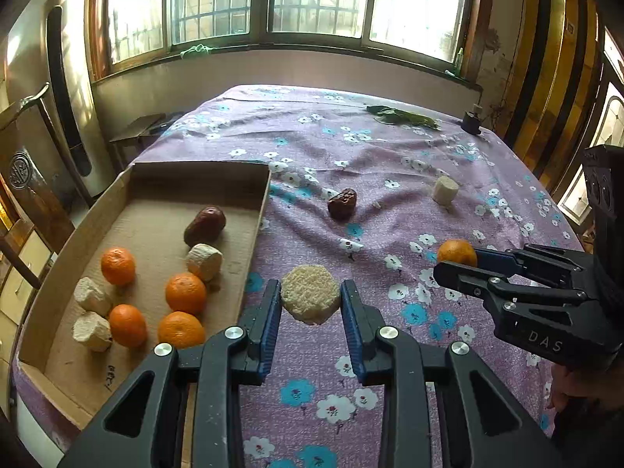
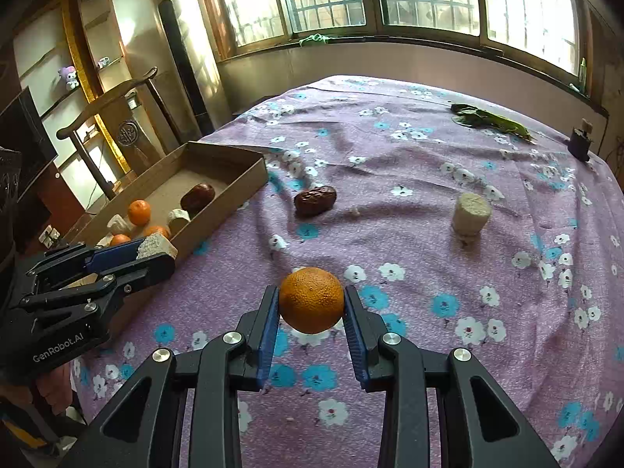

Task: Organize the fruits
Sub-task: 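Carry the white cylinder and the orange over the cardboard box with both grippers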

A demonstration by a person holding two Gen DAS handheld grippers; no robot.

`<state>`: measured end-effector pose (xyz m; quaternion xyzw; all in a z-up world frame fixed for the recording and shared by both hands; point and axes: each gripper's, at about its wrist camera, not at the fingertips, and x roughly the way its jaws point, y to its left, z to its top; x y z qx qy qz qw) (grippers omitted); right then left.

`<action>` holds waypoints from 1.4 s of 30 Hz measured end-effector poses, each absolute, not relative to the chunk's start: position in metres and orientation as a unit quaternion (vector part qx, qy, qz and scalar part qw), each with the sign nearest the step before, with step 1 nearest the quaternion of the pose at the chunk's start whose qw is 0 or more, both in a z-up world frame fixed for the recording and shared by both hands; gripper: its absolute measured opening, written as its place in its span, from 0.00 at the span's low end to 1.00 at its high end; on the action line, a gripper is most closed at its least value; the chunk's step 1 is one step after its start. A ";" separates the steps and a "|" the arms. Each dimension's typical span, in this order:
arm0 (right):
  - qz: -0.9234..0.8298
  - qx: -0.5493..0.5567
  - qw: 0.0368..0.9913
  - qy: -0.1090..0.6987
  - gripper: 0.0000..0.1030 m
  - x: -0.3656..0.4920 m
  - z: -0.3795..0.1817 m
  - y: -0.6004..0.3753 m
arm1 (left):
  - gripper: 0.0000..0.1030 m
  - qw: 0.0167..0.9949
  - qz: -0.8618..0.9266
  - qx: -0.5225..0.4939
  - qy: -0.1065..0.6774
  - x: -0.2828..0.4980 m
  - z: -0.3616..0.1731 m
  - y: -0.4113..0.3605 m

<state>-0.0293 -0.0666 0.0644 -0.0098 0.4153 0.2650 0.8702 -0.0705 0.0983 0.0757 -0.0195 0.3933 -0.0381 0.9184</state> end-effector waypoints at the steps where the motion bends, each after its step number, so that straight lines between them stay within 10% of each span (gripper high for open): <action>1: 0.268 -0.009 0.870 0.414 0.34 -0.031 0.064 -0.063 | 0.29 0.919 -0.035 -0.020 0.392 -0.073 0.077 0.102; 42: 0.390 -0.088 0.817 0.415 0.34 -0.059 0.070 0.094 | 0.29 0.910 0.108 -0.083 0.391 -0.125 0.062 0.260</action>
